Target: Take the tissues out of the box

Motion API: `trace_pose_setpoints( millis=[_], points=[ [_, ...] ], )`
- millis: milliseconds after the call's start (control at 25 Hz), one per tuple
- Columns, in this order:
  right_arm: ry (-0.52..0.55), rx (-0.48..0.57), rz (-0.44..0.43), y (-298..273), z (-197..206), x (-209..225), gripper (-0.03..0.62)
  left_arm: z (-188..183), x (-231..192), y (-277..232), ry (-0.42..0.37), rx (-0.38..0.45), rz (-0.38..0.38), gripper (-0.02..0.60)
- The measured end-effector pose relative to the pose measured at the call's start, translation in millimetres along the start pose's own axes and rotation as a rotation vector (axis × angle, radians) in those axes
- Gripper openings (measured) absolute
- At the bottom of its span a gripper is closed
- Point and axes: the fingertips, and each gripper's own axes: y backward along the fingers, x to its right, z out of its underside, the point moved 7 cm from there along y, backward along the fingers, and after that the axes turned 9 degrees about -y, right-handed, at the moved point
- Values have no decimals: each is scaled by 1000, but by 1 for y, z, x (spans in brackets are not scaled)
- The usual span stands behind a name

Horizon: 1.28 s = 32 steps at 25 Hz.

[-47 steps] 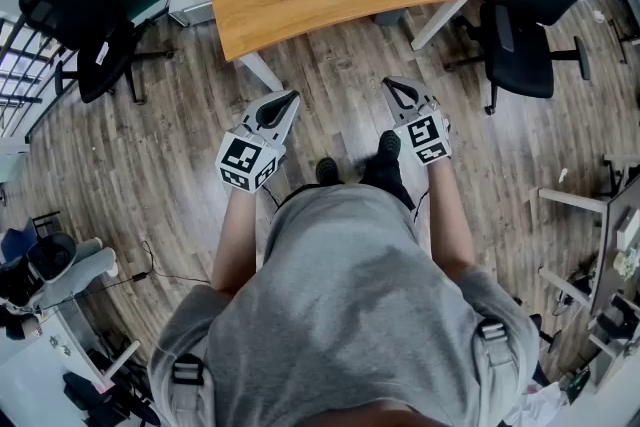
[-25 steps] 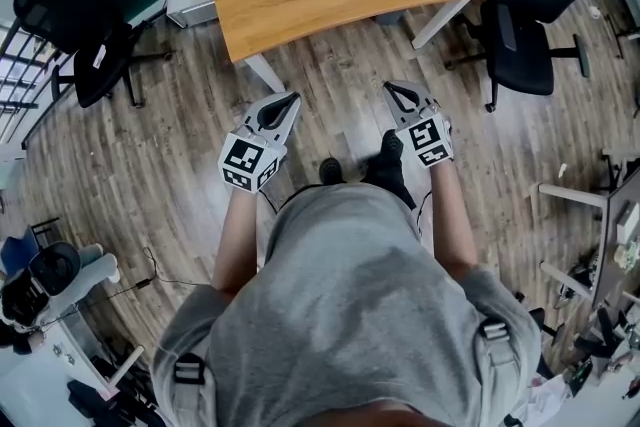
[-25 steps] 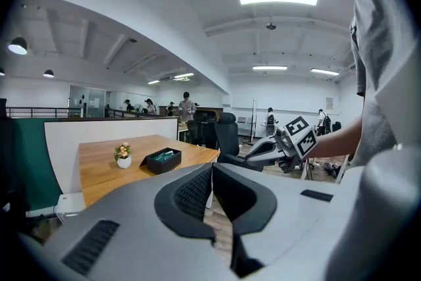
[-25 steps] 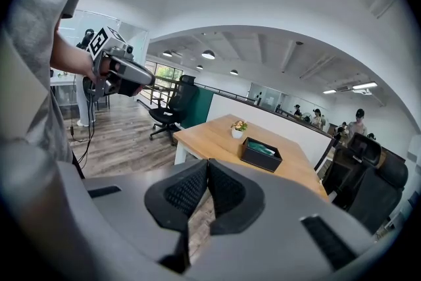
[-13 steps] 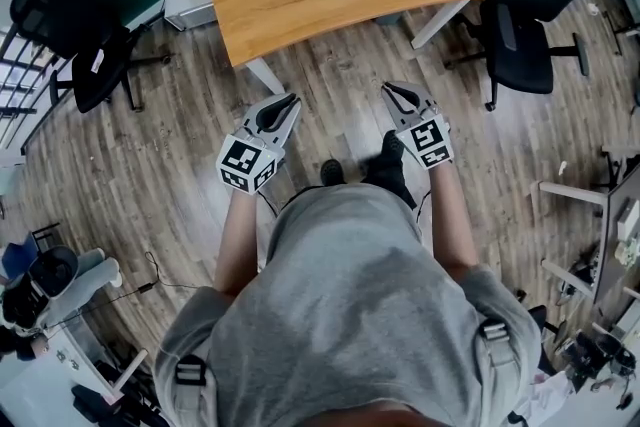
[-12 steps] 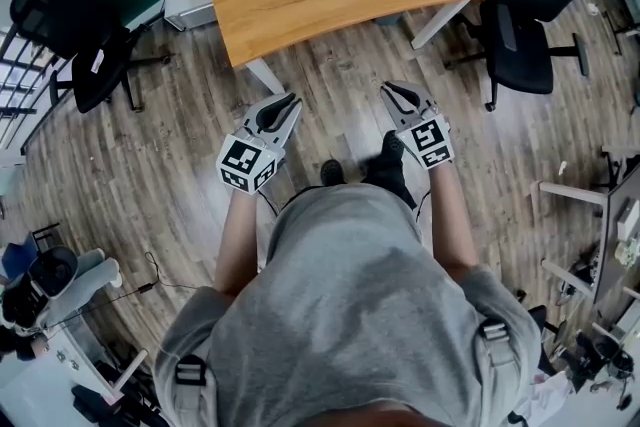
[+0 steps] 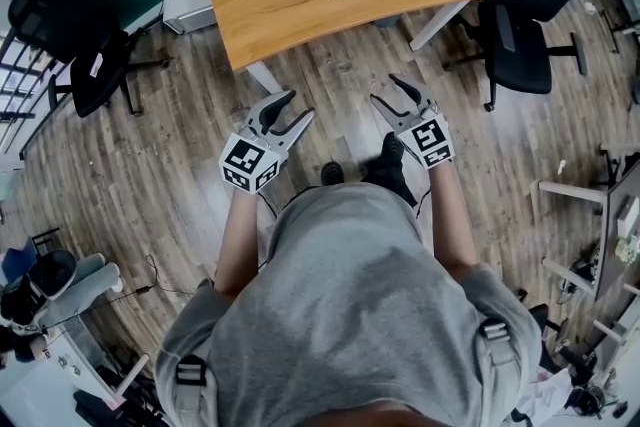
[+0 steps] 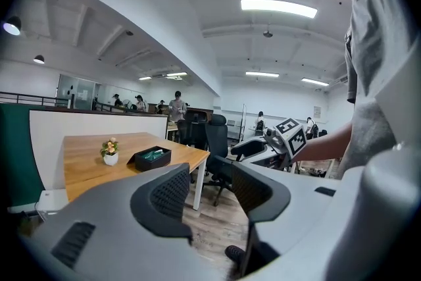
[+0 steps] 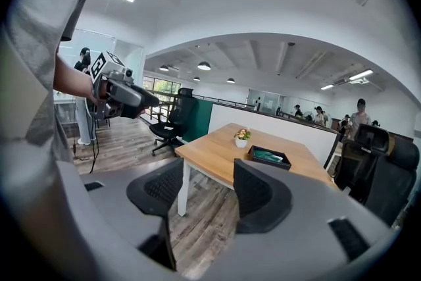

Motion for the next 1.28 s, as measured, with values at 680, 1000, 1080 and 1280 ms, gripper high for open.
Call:
trace_pose_setpoints(
  millis=[680,1000,1080,1280],
  points=[
    [-6,-23,13,-1,8,3,293,1,-2,-3,-3,-13,36,227],
    [17,-38,10,-4,4,23,291,-1,-7,-32,-8,-39,52,227],
    [22,-45,9,-3,5,30,291,-1,-6,-42,-9,-48,54,227],
    [5,-48,20,-4,11,56,284,-5,-11,-72,-18,-60,76,227]
  ],
)
